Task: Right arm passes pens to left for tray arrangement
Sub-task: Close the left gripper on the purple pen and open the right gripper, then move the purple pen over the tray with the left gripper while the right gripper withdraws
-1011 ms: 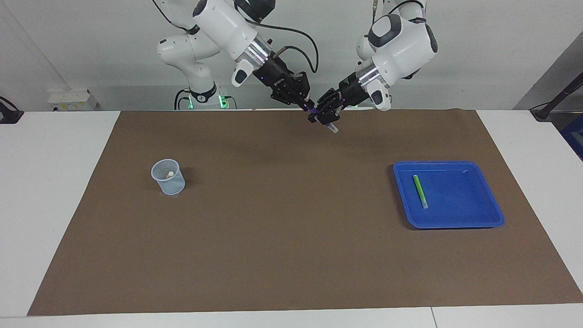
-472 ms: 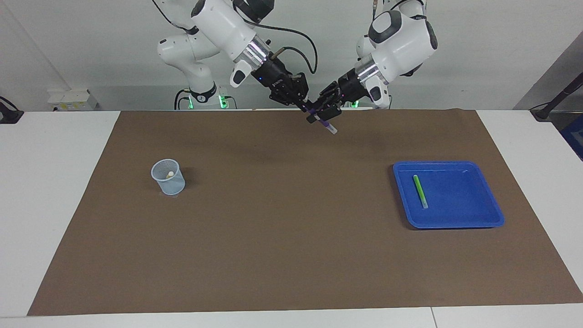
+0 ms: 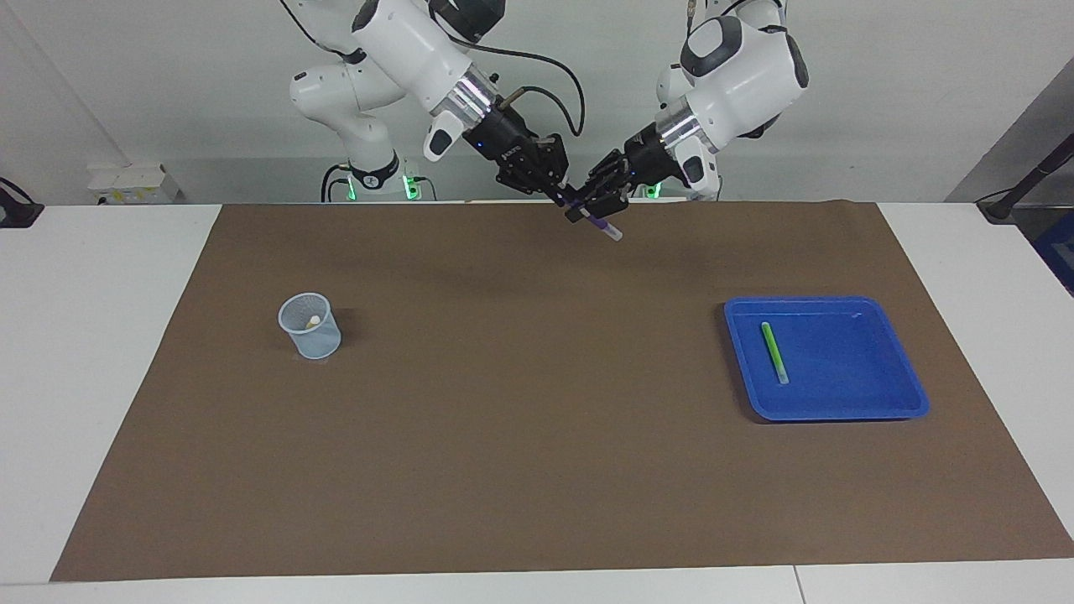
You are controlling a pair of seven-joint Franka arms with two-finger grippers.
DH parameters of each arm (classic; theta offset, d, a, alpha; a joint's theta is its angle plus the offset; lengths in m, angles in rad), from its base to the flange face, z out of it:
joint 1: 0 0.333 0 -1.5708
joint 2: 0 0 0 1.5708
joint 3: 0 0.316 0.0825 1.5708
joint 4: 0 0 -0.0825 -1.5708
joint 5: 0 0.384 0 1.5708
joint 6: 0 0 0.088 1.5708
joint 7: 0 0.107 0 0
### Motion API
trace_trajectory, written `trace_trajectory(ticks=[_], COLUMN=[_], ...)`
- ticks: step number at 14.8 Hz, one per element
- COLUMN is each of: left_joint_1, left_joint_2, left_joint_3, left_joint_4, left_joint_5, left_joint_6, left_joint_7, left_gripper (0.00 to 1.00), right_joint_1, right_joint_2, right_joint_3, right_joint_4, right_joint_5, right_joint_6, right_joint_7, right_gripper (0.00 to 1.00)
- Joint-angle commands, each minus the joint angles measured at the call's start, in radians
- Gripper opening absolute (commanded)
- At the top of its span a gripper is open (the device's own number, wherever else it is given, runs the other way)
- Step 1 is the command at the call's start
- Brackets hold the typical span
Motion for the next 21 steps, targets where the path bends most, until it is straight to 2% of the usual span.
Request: trace_trajectory(ticks=[1, 2, 8, 9, 10, 11, 14, 16, 18, 21], left_joint_1=[0.014, 0.014, 0.014, 0.015, 0.015, 0.028, 0.04, 0.043, 0.074, 0.109], left_joint_2=[-0.032, -0.032, -0.033, -0.033, -0.033, -0.033, -0.033, -0.032, -0.032, -0.033], left_joint_3=[0.003, 0.003, 0.003, 0.003, 0.004, 0.003, 0.004, 0.004, 0.004, 0.004], left_joint_4=[-0.004, -0.003, 0.006, 0.006, 0.006, 0.006, 0.008, 0.022, 0.025, 0.031], left_joint_5=[0.015, 0.021, 0.05, 0.05, 0.05, 0.05, 0.062, 0.127, 0.168, 0.291], left_joint_6=[-0.061, -0.061, -0.075, -0.075, -0.078, -0.083, -0.093, -0.127, -0.177, -0.266], left_joint_7=[0.011, 0.009, 0.001, 0.001, 0.003, 0.006, 0.014, 0.047, 0.144, 0.324], left_gripper=[0.04, 0.0, 0.0, 0.0, 0.0, 0.0, 0.0, 0.0, 0.0, 0.0], right_joint_1=[-0.012, -0.012, -0.014, -0.014, -0.014, -0.015, -0.017, -0.043, -0.102, -0.202], right_joint_2=[-0.015, -0.015, -0.015, -0.015, -0.015, -0.015, -0.015, -0.018, -0.019, -0.022], right_joint_3=[0.006, 0.006, 0.006, 0.006, 0.006, 0.006, 0.001, -0.002, -0.002, -0.002], right_joint_4=[-0.017, -0.017, -0.017, -0.015, -0.017, -0.015, -0.015, -0.023, -0.025, -0.026], right_joint_5=[0.028, 0.028, 0.028, 0.028, 0.028, 0.028, 0.023, -0.009, -0.096, -0.225], right_joint_6=[0.021, 0.021, 0.021, 0.021, 0.021, 0.018, 0.013, -0.006, -0.092, -0.239], right_joint_7=[-0.01, -0.01, -0.004, -0.001, 0.005, 0.007, -0.009, -0.013, -0.057, -0.264], right_gripper=[0.0, 0.0, 0.0, 0.18, 0.62, 1.0, 1.0, 1.0, 1.0, 1.0])
